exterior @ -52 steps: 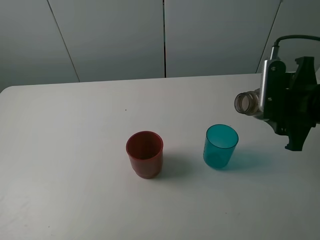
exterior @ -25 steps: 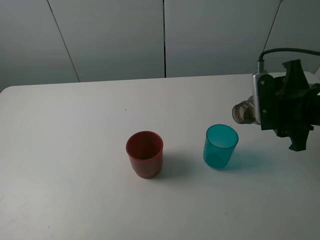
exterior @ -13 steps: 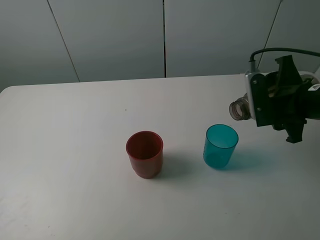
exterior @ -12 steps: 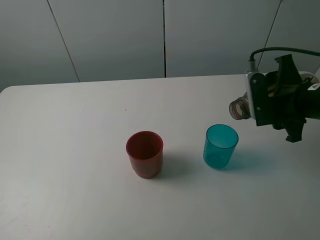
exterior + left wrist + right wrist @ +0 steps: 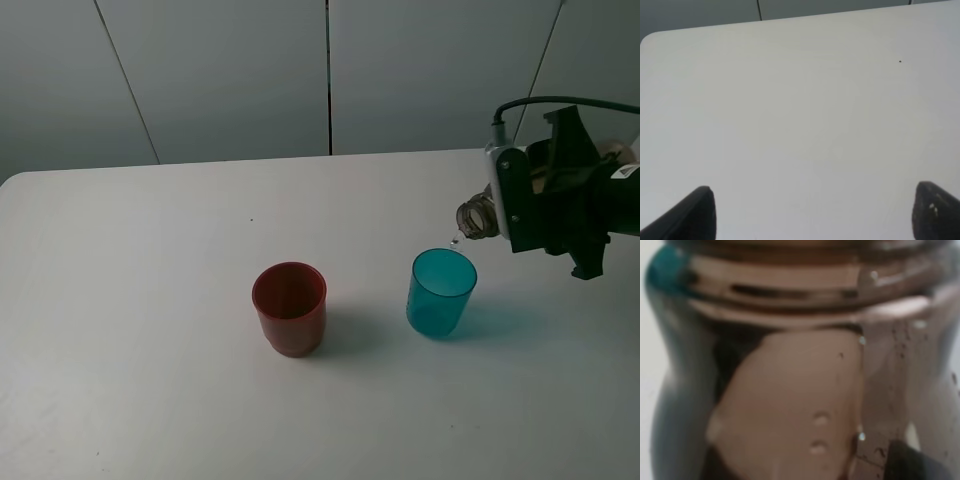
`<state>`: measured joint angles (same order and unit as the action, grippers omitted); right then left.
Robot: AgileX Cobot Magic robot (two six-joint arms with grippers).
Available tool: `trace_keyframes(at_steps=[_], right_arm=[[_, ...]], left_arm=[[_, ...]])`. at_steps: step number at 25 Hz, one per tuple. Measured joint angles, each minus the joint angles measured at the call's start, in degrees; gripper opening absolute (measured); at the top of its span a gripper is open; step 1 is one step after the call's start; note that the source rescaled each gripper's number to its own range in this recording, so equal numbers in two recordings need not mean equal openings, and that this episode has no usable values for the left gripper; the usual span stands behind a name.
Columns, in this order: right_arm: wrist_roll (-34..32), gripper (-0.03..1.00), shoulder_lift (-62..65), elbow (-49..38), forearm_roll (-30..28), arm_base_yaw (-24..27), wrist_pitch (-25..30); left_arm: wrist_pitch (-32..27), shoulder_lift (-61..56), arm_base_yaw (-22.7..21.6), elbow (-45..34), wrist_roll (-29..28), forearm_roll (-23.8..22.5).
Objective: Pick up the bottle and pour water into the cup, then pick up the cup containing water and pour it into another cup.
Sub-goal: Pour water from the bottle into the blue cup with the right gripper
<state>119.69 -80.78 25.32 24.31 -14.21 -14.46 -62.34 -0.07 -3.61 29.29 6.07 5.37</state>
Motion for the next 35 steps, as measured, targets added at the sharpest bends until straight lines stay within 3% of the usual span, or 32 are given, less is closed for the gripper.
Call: trace_keyframes(at_steps=[26, 35], right_arm=[[0.0, 0.0, 0.0, 0.0, -8.42, 0.0, -0.12], [0.0, 0.0, 0.0, 0.0, -9.71, 0.0, -3.77]], left_arm=[[0.0, 0.0, 0.0, 0.0, 0.0, 0.0], [0.0, 0.0, 0.0, 0.0, 0.0, 0.0]])
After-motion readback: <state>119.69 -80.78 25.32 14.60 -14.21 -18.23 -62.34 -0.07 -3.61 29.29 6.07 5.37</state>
